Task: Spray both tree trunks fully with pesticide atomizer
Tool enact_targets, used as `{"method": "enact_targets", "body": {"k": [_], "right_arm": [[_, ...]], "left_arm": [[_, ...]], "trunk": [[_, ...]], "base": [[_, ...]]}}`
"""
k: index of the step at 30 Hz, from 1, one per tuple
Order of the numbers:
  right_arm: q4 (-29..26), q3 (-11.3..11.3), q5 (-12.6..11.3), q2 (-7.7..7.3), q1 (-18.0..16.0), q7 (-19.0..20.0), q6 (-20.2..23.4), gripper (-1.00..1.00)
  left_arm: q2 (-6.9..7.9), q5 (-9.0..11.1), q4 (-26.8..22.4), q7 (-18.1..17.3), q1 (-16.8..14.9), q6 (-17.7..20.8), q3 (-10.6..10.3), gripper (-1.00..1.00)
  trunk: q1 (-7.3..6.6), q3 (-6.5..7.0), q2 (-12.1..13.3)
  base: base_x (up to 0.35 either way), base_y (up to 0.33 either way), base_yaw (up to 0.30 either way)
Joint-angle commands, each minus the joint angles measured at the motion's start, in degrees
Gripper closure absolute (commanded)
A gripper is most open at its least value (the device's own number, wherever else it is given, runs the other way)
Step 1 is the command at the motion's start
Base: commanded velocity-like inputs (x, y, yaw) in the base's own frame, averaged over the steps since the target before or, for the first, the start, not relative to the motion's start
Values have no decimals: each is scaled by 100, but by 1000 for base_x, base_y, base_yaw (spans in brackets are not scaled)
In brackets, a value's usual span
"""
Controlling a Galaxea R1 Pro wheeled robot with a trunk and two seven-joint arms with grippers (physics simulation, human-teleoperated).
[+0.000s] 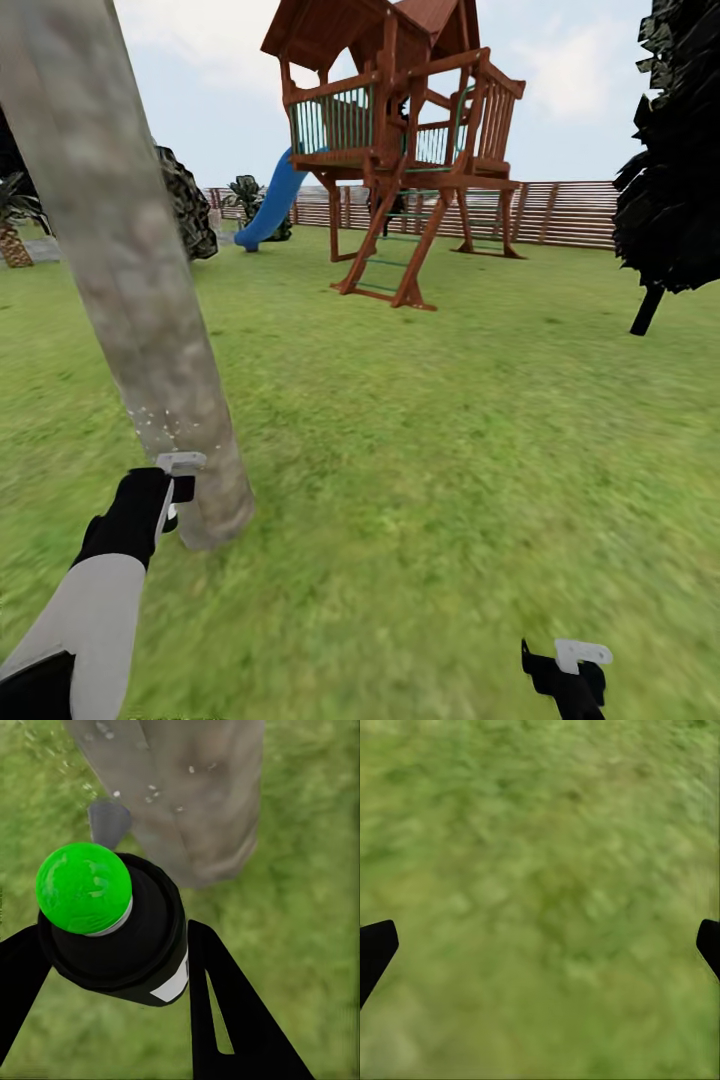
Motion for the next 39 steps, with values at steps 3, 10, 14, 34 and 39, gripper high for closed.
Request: {"method": "enact_targets", "body": {"k": [3, 10, 14, 34, 39], "right_arm": [[-4, 49, -29, 1, 0, -25, -4, -100], [-4, 49, -29, -4, 0, -32, -4, -100], [-4, 49, -29, -8, 0, -33, -4, -100], [-4, 49, -29, -8, 0, -30, -4, -100], [-4, 49, -29, -9, 0, -24, -4, -100]], "left_arm": [[2, -47, -6, -27, -6, 22, 11, 100], [-5, -48, -6, -27, -6, 22, 36, 100], [-10, -43, -6, -27, -6, 22, 51, 100], [-10, -15, 64, 0, 310, -40, 73, 100], [-35, -5, -6, 0, 311, -40, 87, 100]], "trunk": [[0, -5, -2], [0, -5, -2], [0, -5, -2], [0, -5, -2], [0, -5, -2]], "base": [[91, -267, 265], [228, -192, 164], [221, -193, 2], [103, -240, 123], [299, -111, 0]]}}
